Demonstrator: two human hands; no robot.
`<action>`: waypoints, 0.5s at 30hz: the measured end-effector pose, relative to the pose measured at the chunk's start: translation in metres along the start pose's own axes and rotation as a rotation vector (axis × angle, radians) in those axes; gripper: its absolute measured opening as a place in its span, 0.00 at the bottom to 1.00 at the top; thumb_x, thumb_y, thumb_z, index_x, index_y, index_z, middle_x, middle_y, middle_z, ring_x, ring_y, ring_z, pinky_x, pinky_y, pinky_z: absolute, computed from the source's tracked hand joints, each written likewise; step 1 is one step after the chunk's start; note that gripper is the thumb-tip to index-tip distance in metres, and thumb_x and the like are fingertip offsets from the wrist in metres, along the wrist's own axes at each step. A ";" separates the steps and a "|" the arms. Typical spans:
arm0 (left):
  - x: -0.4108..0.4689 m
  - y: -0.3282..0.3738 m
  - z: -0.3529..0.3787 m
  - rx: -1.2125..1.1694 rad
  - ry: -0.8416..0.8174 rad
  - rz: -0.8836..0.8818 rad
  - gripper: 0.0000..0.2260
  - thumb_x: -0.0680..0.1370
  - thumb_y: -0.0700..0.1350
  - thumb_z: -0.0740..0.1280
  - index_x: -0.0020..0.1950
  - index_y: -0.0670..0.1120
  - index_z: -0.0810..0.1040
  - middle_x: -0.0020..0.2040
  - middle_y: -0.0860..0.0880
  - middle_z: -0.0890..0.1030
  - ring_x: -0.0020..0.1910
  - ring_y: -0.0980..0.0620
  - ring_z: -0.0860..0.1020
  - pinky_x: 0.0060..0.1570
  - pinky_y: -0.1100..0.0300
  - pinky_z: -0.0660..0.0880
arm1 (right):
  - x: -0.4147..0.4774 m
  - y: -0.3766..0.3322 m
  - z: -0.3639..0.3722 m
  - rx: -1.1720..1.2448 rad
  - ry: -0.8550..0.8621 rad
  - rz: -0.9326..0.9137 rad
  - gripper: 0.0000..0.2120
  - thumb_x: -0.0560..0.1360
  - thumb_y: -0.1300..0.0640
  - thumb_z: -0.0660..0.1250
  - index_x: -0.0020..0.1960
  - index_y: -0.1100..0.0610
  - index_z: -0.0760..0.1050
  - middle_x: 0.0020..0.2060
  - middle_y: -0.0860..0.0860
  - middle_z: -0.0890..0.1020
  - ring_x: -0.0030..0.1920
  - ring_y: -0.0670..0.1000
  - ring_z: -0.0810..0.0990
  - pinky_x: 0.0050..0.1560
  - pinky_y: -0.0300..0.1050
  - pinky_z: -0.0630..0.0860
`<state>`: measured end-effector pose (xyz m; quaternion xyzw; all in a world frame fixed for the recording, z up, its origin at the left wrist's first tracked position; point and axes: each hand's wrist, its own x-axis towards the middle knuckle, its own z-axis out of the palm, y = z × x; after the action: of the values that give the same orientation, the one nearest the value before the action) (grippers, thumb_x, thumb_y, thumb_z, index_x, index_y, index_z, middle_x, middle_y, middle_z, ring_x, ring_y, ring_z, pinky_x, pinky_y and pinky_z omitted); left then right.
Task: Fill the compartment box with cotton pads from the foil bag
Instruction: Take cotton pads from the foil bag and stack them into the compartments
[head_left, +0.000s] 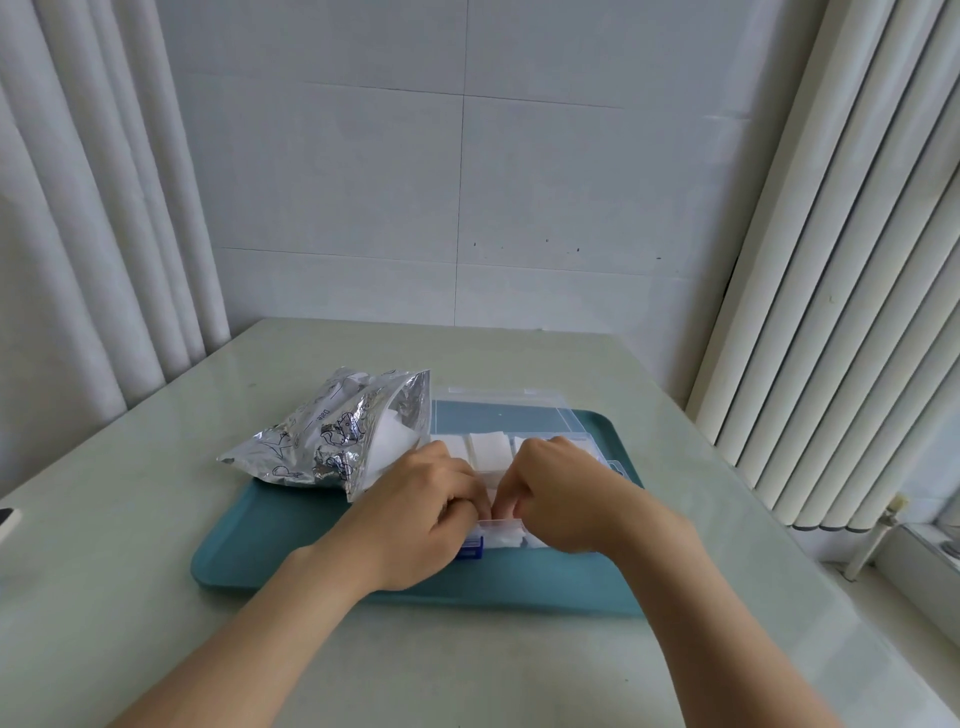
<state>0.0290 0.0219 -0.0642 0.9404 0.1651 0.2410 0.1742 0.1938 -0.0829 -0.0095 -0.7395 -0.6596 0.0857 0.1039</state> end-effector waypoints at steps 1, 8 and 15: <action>0.000 0.000 0.000 -0.003 -0.005 -0.002 0.22 0.74 0.48 0.52 0.48 0.55 0.87 0.47 0.61 0.85 0.49 0.57 0.71 0.54 0.56 0.73 | 0.000 0.000 -0.001 -0.006 0.001 0.001 0.27 0.70 0.68 0.57 0.52 0.47 0.88 0.47 0.47 0.87 0.52 0.55 0.77 0.58 0.49 0.77; 0.000 0.002 -0.006 -0.023 0.354 0.109 0.15 0.76 0.36 0.61 0.40 0.49 0.85 0.45 0.57 0.83 0.48 0.55 0.76 0.48 0.62 0.72 | -0.002 -0.009 -0.005 0.084 0.049 0.003 0.24 0.68 0.68 0.57 0.45 0.51 0.89 0.32 0.44 0.83 0.42 0.50 0.76 0.53 0.49 0.78; 0.006 -0.028 -0.025 0.226 0.833 -0.093 0.13 0.74 0.40 0.65 0.54 0.45 0.85 0.59 0.47 0.82 0.58 0.42 0.76 0.60 0.47 0.73 | 0.004 -0.010 -0.001 0.195 0.227 -0.003 0.21 0.73 0.69 0.56 0.42 0.54 0.86 0.18 0.35 0.71 0.26 0.47 0.68 0.31 0.36 0.64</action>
<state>0.0148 0.0553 -0.0524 0.7676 0.2889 0.5721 -0.0007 0.1851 -0.0779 -0.0059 -0.7297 -0.6333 0.0650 0.2494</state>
